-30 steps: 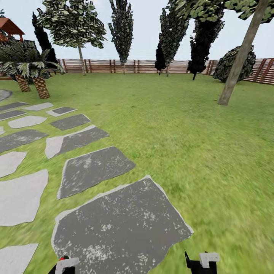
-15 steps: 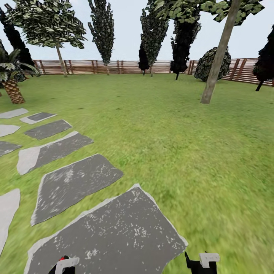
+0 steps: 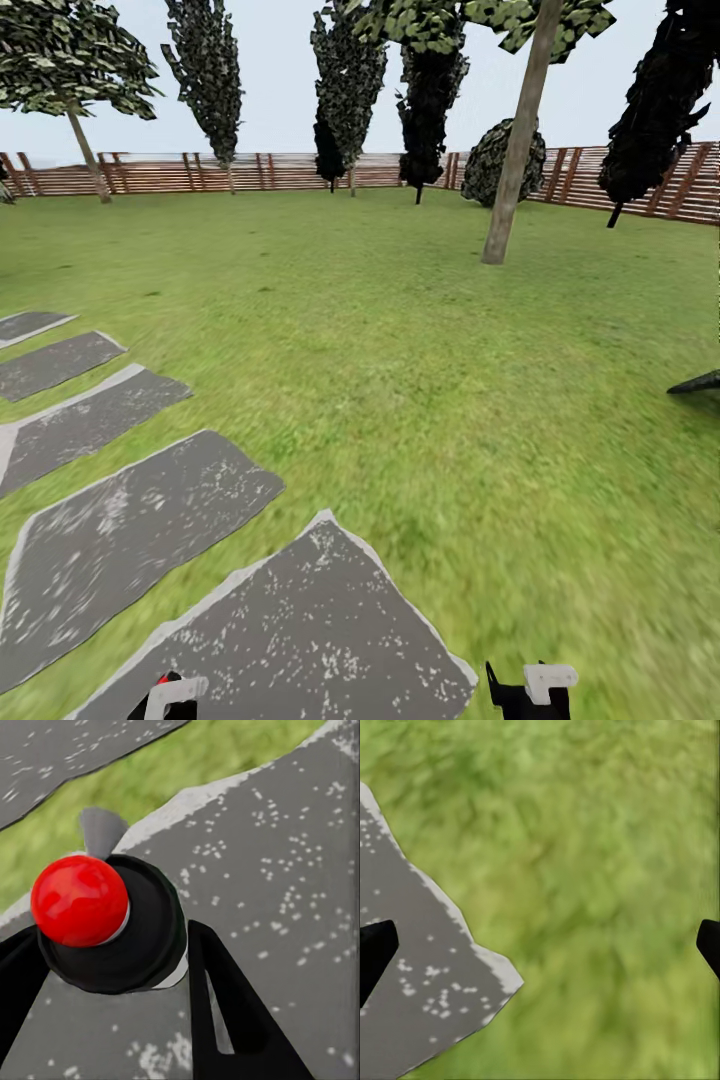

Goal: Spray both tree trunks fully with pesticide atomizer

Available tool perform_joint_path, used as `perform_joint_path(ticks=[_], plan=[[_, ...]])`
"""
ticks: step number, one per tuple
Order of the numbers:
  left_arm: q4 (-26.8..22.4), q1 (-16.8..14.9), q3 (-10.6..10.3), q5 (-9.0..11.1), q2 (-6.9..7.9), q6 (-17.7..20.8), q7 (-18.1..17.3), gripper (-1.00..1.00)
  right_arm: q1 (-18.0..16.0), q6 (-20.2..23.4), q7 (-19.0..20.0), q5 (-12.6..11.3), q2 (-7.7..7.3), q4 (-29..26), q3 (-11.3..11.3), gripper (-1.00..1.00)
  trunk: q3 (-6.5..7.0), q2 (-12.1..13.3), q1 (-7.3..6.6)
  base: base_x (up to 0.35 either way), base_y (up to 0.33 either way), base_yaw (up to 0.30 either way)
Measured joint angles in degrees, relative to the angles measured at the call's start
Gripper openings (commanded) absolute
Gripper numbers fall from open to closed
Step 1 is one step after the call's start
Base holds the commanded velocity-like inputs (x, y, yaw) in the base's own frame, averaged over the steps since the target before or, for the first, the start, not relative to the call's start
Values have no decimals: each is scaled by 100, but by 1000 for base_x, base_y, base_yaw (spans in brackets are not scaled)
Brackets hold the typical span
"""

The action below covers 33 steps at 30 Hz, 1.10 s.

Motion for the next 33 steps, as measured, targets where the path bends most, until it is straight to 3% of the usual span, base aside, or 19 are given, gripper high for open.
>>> perform_joint_path(ticks=[33], plan=[[0,0,-1,0,-2,1,-6,-100,-4,0,-11,-8,-1,0,-9,100,1,0,0,339,0,-16]])
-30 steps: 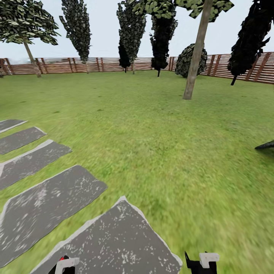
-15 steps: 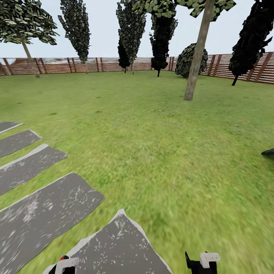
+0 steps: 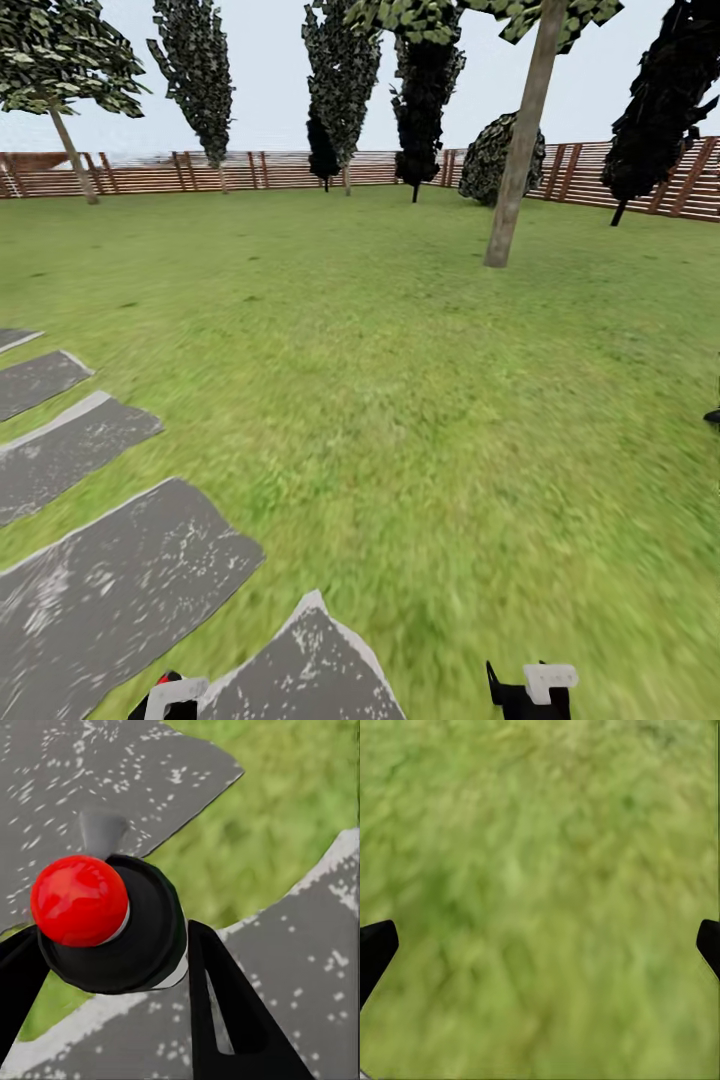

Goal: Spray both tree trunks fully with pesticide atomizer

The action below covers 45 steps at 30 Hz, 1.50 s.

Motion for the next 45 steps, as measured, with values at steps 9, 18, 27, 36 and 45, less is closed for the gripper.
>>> perform_joint_path(ticks=[9,18,27,36,45], plan=[[2,-1,0,0,0,1,1,-100,3,0,0,0,0,-1,0,100,14,0,0,339,0,-241],[2,-1,1,1,2,-1,0,-100,2,0,2,0,0,-1,0,100,15,0,0,339,0,-254],[2,-1,0,0,2,-1,4,-100,2,0,0,0,0,-1,0,100,15,0,0,339,0,-253],[0,0,0,0,2,-1,3,-100,1,0,1,0,0,0,0,100,15,0,0,339,0,-202],[-1,1,1,0,3,0,5,-100,1,0,1,0,1,1,0,100,15,0,0,339,0,-16]])
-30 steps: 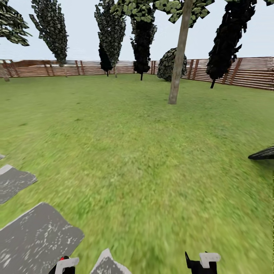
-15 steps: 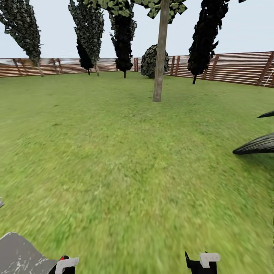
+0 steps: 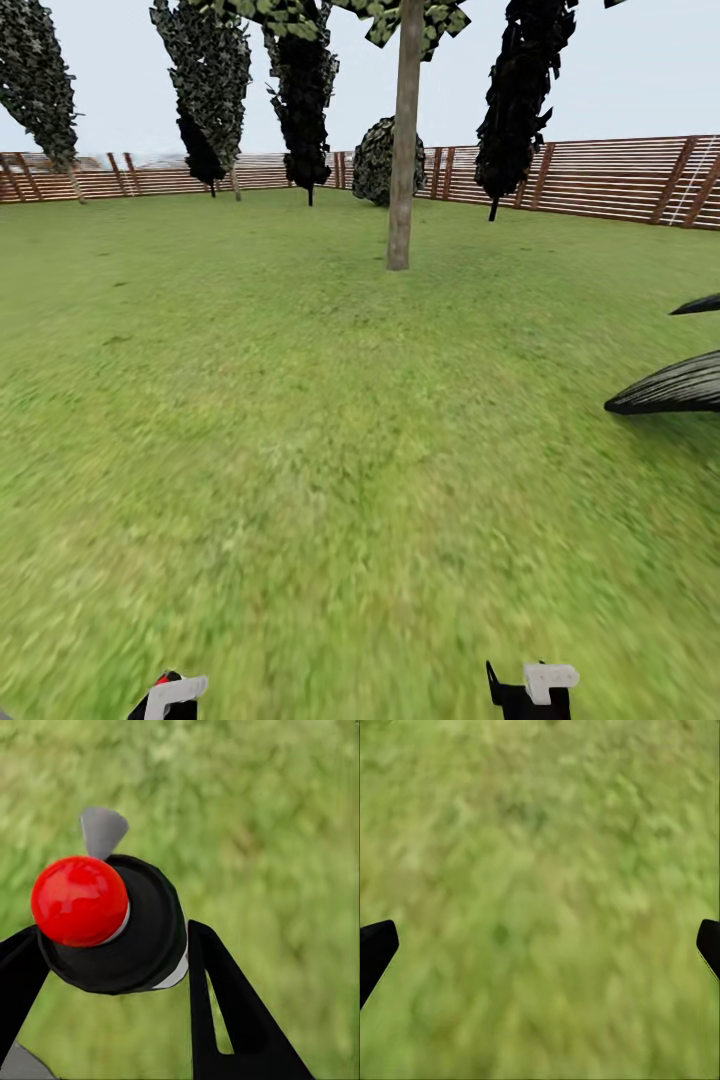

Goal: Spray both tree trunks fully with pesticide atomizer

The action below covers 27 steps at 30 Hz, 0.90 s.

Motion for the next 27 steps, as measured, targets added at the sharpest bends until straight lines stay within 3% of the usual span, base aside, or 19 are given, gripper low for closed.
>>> perform_joint_path(ticks=[27], plan=[[0,0,0,0,-1,0,-3,-100,0,0,0,0,0,0,0,100,0,0,0,339,0,0]])
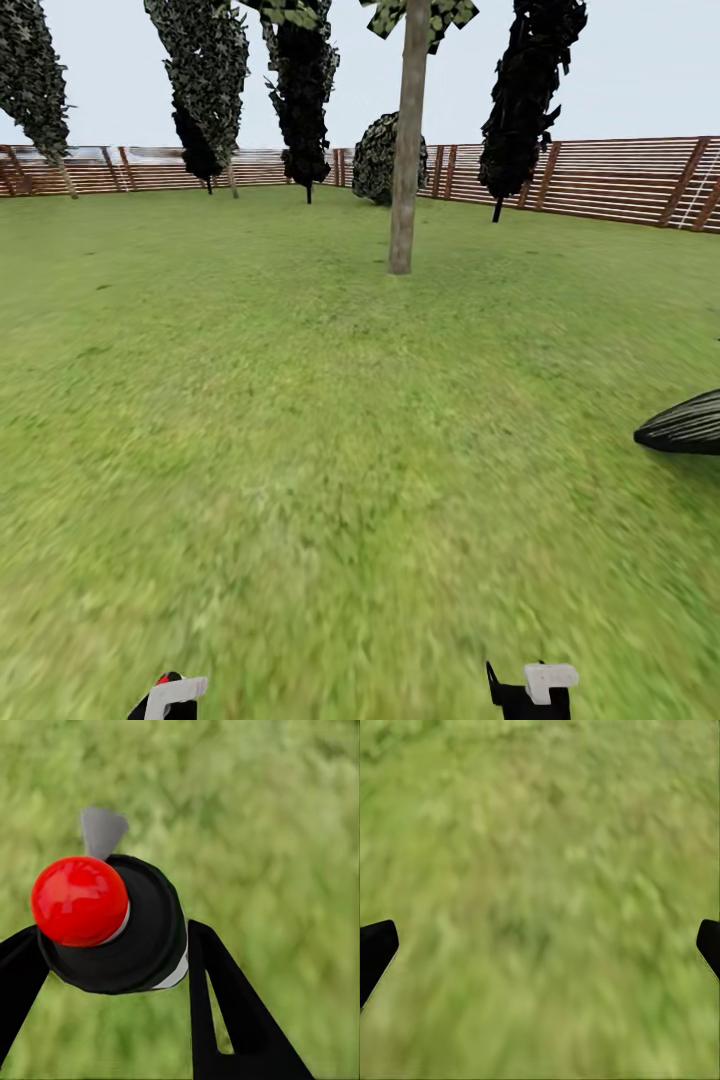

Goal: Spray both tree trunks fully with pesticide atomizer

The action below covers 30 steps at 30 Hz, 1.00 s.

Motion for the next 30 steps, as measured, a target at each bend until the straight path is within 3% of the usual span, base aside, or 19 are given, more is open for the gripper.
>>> perform_joint_path(ticks=[30], plan=[[0,0,0,0,0,0,-1,-100,-1,0,4,0,0,0,0,100,0,0,0,339,0,-3]])
